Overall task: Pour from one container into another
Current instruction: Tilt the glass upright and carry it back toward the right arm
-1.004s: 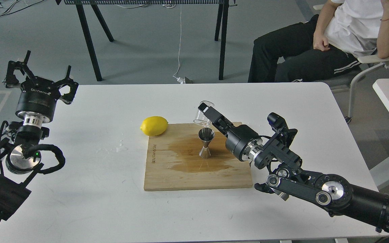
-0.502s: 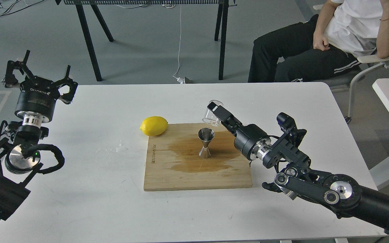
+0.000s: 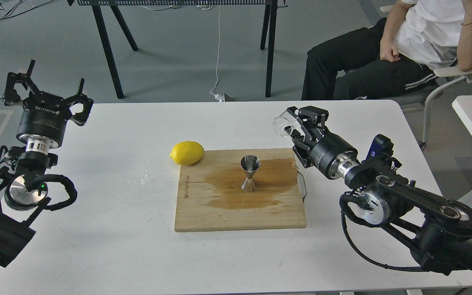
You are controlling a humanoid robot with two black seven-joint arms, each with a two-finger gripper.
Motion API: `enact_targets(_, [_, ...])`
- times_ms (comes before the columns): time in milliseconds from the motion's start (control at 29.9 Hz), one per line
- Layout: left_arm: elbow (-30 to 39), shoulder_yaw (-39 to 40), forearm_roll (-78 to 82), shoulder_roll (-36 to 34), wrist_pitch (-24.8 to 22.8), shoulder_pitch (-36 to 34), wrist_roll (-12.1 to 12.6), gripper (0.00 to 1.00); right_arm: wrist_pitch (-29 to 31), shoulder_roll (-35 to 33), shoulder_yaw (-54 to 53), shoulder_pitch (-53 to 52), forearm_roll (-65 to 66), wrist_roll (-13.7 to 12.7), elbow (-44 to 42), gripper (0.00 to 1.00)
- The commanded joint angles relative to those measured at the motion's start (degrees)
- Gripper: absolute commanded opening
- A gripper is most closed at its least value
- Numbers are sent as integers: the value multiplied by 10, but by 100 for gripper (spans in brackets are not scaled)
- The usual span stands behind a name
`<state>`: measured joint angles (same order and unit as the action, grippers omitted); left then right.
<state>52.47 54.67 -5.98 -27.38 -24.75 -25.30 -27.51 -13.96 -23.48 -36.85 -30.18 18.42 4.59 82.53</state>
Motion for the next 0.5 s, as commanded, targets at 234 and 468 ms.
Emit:
enact_targets(234, [0, 0, 0, -1, 0, -1, 1, 100, 126, 0, -199, 141, -289, -36, -68, 34])
enact_targets(468, [0, 0, 0, -4, 0, 0, 1, 100, 198, 5, -234, 170, -452, -89, -166, 34])
